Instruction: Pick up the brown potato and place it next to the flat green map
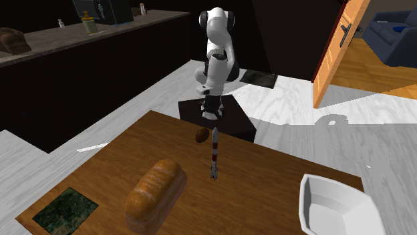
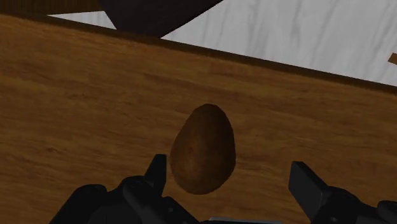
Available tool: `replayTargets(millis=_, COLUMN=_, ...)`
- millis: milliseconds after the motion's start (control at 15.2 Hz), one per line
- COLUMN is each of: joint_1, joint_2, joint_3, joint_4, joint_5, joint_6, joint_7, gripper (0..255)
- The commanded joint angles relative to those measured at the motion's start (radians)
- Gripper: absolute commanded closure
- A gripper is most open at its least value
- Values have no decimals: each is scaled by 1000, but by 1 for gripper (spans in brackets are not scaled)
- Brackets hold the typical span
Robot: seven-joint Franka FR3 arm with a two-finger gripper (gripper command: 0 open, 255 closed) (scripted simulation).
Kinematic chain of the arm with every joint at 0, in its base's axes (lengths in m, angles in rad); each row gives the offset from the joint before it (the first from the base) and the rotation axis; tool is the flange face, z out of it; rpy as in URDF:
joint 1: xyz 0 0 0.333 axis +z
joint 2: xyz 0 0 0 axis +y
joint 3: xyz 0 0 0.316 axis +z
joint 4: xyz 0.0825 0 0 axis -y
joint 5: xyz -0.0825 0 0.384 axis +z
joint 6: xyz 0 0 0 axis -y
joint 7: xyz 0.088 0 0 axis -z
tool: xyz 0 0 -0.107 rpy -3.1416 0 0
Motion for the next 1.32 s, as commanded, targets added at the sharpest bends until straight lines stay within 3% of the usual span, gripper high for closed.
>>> replayTargets(millis=0, joint_1=-55, joint_2=70, joint_3=8, joint_4=-30, joint_5=-28, joint_6=115, joint_7=57, gripper=0)
replayTargets(millis=594, joint_1=-123, joint_2=236, joint_3=34, joint_4=-43, joint_5=-87, joint_6=300, joint_7=106, gripper=0)
replayTargets(millis=1056, joint_1=-123, joint_2=236, joint_3=34, joint_4=-43, joint_5=-87, joint_6=300, joint_7=106, gripper=0)
replayTargets(millis=1122, joint_1=-123, joint_2=236, joint_3=34, joint_4=-43, joint_5=-87, joint_6=300, joint_7=106, gripper=255)
replayTargets(millis=1254, joint_1=-123, joint_2=236, joint_3=34, joint_4=-44, joint_5=-87, joint_6=300, joint_7=106, gripper=255)
